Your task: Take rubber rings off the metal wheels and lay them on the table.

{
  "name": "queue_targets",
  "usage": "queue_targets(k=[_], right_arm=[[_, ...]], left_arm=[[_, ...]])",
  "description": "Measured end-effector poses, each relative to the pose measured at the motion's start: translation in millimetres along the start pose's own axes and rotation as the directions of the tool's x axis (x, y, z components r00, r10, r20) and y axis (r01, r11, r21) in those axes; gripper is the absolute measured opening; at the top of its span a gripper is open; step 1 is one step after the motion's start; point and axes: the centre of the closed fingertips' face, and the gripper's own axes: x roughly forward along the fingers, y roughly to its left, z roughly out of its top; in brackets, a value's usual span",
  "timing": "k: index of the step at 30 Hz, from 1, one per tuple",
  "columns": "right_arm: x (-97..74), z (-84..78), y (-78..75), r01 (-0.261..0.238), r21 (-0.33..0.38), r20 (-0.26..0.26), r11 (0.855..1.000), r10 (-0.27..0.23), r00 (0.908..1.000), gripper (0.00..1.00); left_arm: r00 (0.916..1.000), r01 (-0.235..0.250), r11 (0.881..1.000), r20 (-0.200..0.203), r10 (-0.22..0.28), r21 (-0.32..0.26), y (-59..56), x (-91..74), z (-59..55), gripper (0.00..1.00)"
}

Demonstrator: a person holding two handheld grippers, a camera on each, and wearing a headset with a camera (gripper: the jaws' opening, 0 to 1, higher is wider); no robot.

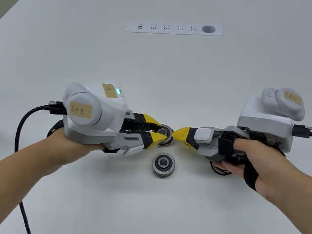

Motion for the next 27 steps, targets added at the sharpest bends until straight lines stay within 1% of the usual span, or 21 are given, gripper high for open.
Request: queue_targets(k=[1,3,7,10,16,20,27], right_arm=[[-0.2,0.1,0.3,0.005,-0.021,0.001,1.000,-0.005,1.0000,0.01],[-0.2,0.0,2.6,0.005,-0.040,0.001,0.999,-0.005,1.0000,0.01],[-0.4,0.2,1.6,0.001,-0.029,-0.005,1.000,-0.001,1.0000,0.00],[0.0,0.1,3.8,0.005,-0.064,-0.003,0.998,-0.005,1.0000,0.00],[1.7,0.4,5.3,0.001,-0.061,0.000,0.998,-0.001,1.0000,0.00],[3.0,0.2,6.6,0.002,-0.083,-0.002,0.997,-0.002,1.0000,0.00],[5.0,0.6,7.1,0.002,-0.090,0.002,0.996,-0.001,1.0000,0.00]], left_arm=[[1.0000,0.000,1.000,0.002,0.000,0.000,0.0,-0.2,0.0,0.13],[1.0000,0.001,1.000,0.002,-0.001,0.000,-0.3,-0.5,-0.1,0.13],[1.0000,0.001,1.000,-0.008,-0.001,0.001,-0.4,-0.8,-0.5,0.13],[0.9999,0.001,1.000,-0.011,-0.001,0.002,0.0,-0.1,-0.2,0.12],[0.9999,0.001,1.000,-0.012,-0.001,0.000,0.7,0.3,-0.1,0.12],[0.9999,0.002,1.000,-0.013,-0.002,0.000,1.1,0.5,-0.2,0.12],[0.9999,-0.002,1.000,-0.013,0.002,0.000,1.8,0.4,-0.2,0.12]])
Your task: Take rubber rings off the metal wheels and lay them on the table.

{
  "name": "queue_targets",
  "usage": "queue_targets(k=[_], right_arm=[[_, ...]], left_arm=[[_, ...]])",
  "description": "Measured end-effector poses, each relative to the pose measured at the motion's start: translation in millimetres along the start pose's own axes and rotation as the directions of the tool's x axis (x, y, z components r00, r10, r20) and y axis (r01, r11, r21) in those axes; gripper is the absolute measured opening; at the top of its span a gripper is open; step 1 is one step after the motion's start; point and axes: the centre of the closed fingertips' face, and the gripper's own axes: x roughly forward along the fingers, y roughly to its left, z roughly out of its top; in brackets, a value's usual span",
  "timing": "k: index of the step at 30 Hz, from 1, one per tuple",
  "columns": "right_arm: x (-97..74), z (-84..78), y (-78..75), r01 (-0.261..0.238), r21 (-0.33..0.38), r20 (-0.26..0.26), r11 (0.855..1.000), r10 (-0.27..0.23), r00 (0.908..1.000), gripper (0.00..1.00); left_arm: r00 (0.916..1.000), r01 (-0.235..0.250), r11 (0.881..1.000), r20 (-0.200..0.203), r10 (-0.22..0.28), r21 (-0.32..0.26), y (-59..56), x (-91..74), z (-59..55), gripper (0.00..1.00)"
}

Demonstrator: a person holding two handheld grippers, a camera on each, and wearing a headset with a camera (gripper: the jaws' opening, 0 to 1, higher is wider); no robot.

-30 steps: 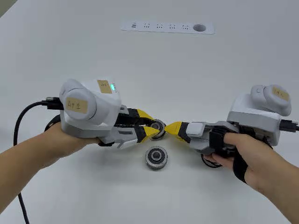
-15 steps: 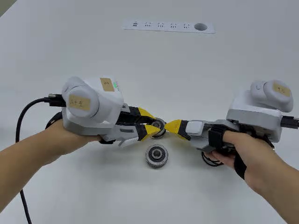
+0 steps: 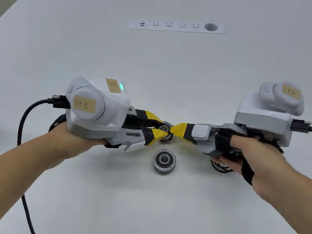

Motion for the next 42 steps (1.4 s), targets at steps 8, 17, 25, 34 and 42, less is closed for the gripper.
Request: queue_targets(k=[8,17,25,34,42], right_arm=[[2.3,-0.1,1.4,0.003,-0.021,-0.002,1.000,-0.003,1.0000,0.00],[6.3,-0.4,9.2,-0.013,-0.058,-0.009,0.998,0.013,0.9999,0.00],[4.0,0.9,9.0,-0.016,-0.042,-0.006,0.999,0.016,0.9999,0.00],[0.0,2.8,10.9,-0.026,-0.016,0.012,1.000,0.027,0.9996,0.01],[-2.7,4.2,8.8,-0.022,0.001,0.020,1.000,0.022,0.9996,0.01]], left_arm=[[1.0000,0.002,1.000,0.001,-0.002,-0.005,0.7,0.0,-0.1,0.12],[1.0000,0.001,1.000,0.002,-0.001,-0.006,1.0,0.1,-0.2,0.12],[1.0000,0.001,1.000,0.002,-0.001,-0.003,0.7,-0.2,-0.2,0.13],[1.0000,-0.006,1.000,-0.001,0.006,-0.012,0.0,-0.9,0.0,0.13],[0.9999,-0.012,1.000,-0.003,0.012,-0.013,-0.5,-1.2,1.2,0.14]])
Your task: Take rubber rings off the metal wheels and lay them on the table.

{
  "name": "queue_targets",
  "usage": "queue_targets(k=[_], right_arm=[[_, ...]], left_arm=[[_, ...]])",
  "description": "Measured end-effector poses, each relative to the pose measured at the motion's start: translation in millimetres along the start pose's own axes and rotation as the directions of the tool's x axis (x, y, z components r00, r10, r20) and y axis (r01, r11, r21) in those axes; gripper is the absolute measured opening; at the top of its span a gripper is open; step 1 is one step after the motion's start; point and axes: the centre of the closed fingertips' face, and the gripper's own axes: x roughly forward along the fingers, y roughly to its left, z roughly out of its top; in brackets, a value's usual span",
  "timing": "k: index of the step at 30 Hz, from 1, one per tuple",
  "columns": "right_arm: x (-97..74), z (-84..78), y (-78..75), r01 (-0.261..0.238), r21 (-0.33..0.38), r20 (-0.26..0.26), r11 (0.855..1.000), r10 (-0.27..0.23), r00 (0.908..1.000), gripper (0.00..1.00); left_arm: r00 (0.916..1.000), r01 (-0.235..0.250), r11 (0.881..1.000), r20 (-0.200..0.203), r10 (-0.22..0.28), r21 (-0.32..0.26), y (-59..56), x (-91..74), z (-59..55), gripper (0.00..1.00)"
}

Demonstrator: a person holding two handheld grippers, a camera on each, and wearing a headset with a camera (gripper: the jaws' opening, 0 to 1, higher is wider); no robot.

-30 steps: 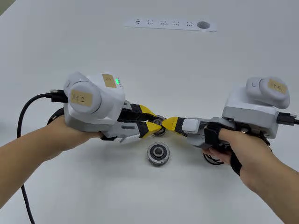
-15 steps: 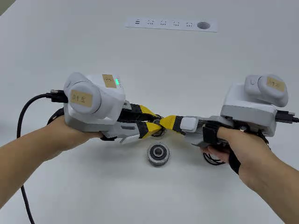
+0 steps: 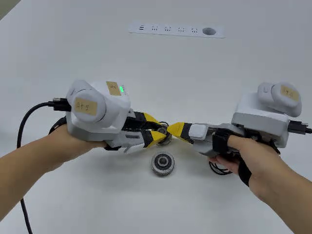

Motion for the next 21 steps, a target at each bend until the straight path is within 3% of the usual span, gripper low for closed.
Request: queue_targets(k=[5,7,10,17,21], right_arm=[[0.6,-0.6,1.2,-0.006,0.005,-0.003,1.000,0.006,1.0000,0.01],[1.1,0.1,0.9,-0.004,0.006,-0.001,1.000,0.004,1.0000,0.01],[2.2,0.2,2.3,-0.009,0.013,-0.003,1.000,0.009,1.0000,0.01],[4.8,1.7,9.9,-0.032,0.022,0.000,0.999,0.032,0.9995,0.01],[4.1,4.7,16.5,-0.054,0.034,0.011,0.998,0.054,0.9985,0.01]], left_arm=[[0.9997,0.000,1.000,0.025,0.000,-0.002,0.2,-3.2,4.3,0.17],[0.9985,-0.005,0.999,0.055,0.006,-0.034,2.3,-5.8,9.2,0.20],[0.9979,-0.016,0.999,0.062,0.018,-0.032,5.3,-10.4,11.1,0.25],[0.9981,-0.046,0.998,0.040,0.047,-0.036,8.7,-21.8,3.5,0.28],[0.9940,-0.070,0.996,0.080,0.075,-0.057,12.1,-29.8,11.0,0.31]])
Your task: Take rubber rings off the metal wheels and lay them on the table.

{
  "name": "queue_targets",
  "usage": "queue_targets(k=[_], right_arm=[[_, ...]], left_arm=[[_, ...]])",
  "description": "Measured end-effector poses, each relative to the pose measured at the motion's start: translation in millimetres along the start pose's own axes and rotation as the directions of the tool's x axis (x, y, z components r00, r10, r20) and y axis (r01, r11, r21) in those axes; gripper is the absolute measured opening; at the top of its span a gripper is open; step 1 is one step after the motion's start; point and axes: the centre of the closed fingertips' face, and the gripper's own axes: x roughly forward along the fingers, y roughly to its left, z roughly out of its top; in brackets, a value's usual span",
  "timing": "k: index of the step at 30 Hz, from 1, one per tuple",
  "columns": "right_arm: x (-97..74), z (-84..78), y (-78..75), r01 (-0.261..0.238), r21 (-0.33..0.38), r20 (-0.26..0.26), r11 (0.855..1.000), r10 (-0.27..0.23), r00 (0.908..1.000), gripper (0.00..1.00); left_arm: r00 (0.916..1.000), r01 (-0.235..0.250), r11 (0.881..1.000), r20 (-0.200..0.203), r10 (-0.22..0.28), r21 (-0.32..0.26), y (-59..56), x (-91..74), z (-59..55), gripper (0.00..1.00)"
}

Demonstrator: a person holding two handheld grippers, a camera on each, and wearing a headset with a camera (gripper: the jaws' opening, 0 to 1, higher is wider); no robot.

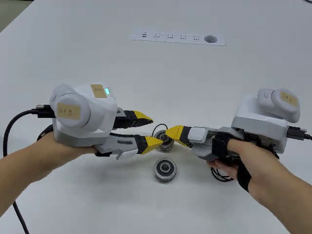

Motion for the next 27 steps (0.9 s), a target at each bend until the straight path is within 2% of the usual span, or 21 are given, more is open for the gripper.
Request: queue_targets(k=[7,12,14,20,27], right_arm=[[-6.1,3.0,2.0,0.007,-0.010,0.009,1.000,-0.007,0.9999,0.01],[-19.1,7.1,0.9,0.020,-0.014,0.036,1.000,-0.019,0.9992,0.01],[-25.8,8.2,-1.1,0.024,-0.006,0.051,1.000,-0.024,0.9984,0.01],[-45.6,12.9,-9.9,0.040,0.030,0.097,0.999,-0.043,0.9943,0.01],[-65.5,12.8,-21.3,0.070,0.055,0.130,0.996,-0.076,0.9885,0.01]], left_arm=[[0.9985,-0.040,0.999,0.036,0.041,-0.020,5.9,-9.8,7.5,0.40],[0.9966,-0.057,0.997,0.057,0.059,-0.045,6.2,-17.4,9.6,0.44],[0.9964,-0.063,0.997,0.054,0.065,-0.046,6.0,-19.7,8.2,0.45],[0.9920,-0.076,0.994,0.095,0.083,-0.076,5.1,-29.2,13.8,0.50],[0.9882,-0.090,0.992,0.116,0.100,-0.086,4.2,-37.8,16.0,0.54]])
